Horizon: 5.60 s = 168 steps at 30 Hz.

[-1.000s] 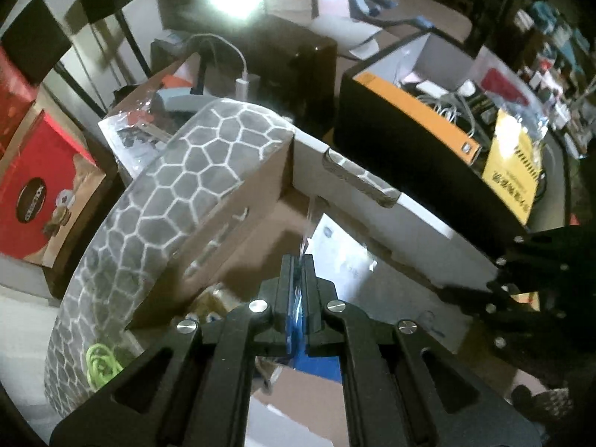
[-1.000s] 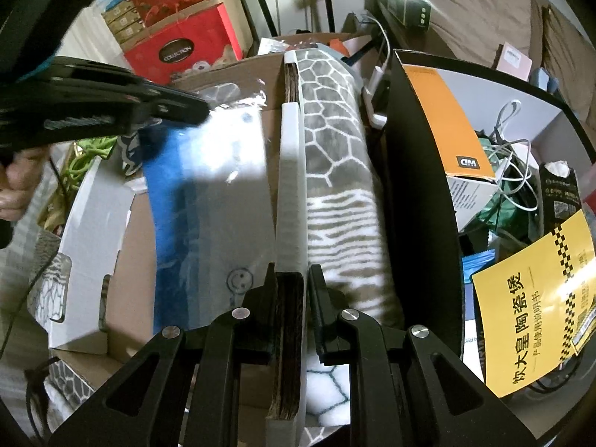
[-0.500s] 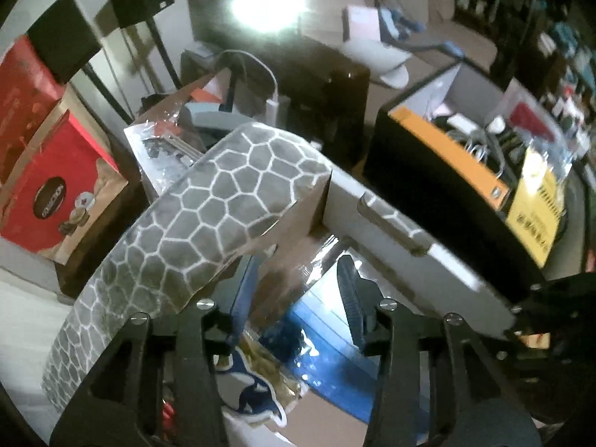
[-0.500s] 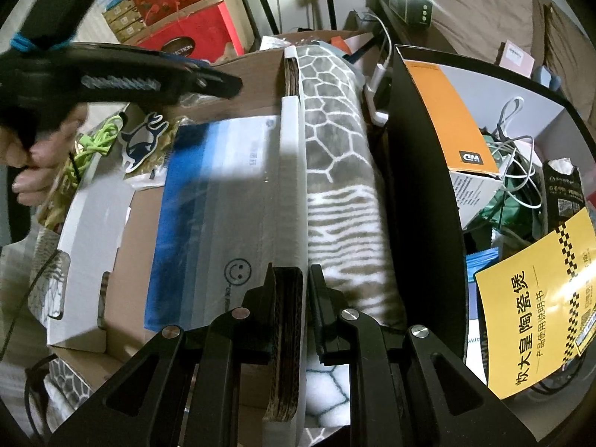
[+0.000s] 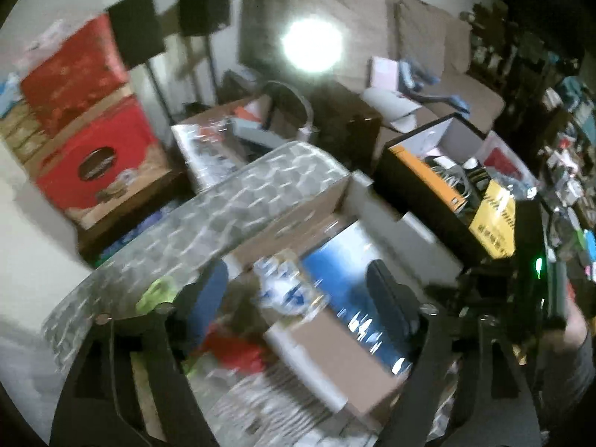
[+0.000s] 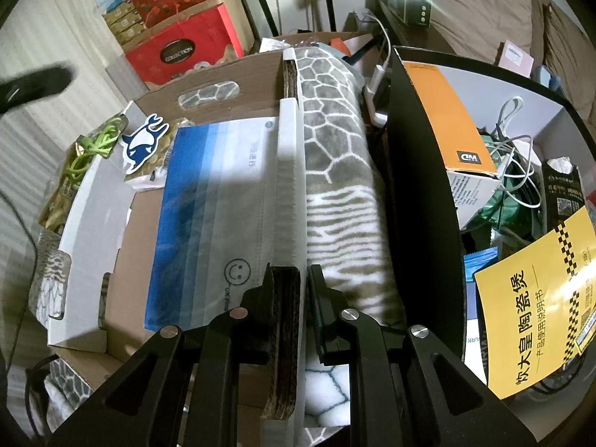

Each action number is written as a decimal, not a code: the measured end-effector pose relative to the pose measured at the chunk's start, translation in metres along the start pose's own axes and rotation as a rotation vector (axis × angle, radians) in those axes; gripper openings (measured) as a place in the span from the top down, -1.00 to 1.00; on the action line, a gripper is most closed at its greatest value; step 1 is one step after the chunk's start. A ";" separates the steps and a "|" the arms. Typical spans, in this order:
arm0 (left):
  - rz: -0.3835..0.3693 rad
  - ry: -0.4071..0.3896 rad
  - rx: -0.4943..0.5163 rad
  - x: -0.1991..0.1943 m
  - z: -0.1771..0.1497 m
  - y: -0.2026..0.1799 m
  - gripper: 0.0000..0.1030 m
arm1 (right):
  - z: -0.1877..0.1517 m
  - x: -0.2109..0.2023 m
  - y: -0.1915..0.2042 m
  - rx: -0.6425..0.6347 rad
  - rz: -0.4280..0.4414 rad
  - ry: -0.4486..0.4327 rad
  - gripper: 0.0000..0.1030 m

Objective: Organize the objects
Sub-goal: 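Lift the smiley bag with the left tool and lay it in the box, then grasp the gold printed packet on the cloth with the left tool, then carry the gold packet with the left tool into the box and release, then grasp the large gold printed bag on the cloth with the left tool, then carry the large gold bag with the left tool into the box and release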

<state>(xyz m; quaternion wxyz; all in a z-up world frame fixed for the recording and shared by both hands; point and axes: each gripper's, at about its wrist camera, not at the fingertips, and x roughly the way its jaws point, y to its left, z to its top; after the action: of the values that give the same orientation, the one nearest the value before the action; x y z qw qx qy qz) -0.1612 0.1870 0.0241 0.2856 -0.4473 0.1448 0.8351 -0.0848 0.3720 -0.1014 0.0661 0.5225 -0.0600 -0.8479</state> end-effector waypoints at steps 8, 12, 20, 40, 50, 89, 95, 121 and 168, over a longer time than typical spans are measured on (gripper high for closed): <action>0.158 0.038 -0.161 -0.033 -0.066 0.085 -0.56 | 0.004 -0.003 0.001 -0.005 -0.005 -0.005 0.70; 0.217 0.065 -0.237 -0.042 -0.095 0.121 -0.56 | 0.005 -0.002 0.001 -0.003 -0.011 -0.005 0.70; 0.244 0.130 -0.350 -0.029 -0.140 0.164 -0.59 | 0.006 -0.003 0.002 -0.001 -0.020 -0.004 0.70; 0.036 0.056 -0.700 -0.005 -0.194 0.220 0.49 | 0.005 0.002 -0.001 0.001 -0.022 0.008 0.70; 0.014 -0.026 -0.720 -0.030 -0.188 0.223 0.82 | 0.006 0.002 -0.002 -0.002 -0.023 0.008 0.70; -0.085 0.053 -0.397 -0.056 -0.148 0.126 0.05 | 0.008 0.005 -0.005 0.001 -0.013 0.002 0.67; -0.228 0.068 -0.369 -0.054 -0.160 0.092 0.11 | 0.007 0.005 -0.004 -0.002 -0.015 0.006 0.67; -0.024 0.202 -0.185 -0.012 -0.173 0.051 -0.02 | 0.007 0.005 -0.006 0.000 -0.012 0.004 0.65; -0.232 0.107 -0.668 0.038 -0.060 -0.002 0.65 | 0.005 -0.016 -0.013 0.046 0.013 -0.047 0.63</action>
<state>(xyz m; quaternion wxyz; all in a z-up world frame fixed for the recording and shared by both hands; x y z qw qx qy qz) -0.1371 0.1723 -0.0408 0.2085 -0.5725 -0.1729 0.7739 -0.0827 0.3875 -0.0868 0.0580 0.5033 -0.0844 -0.8580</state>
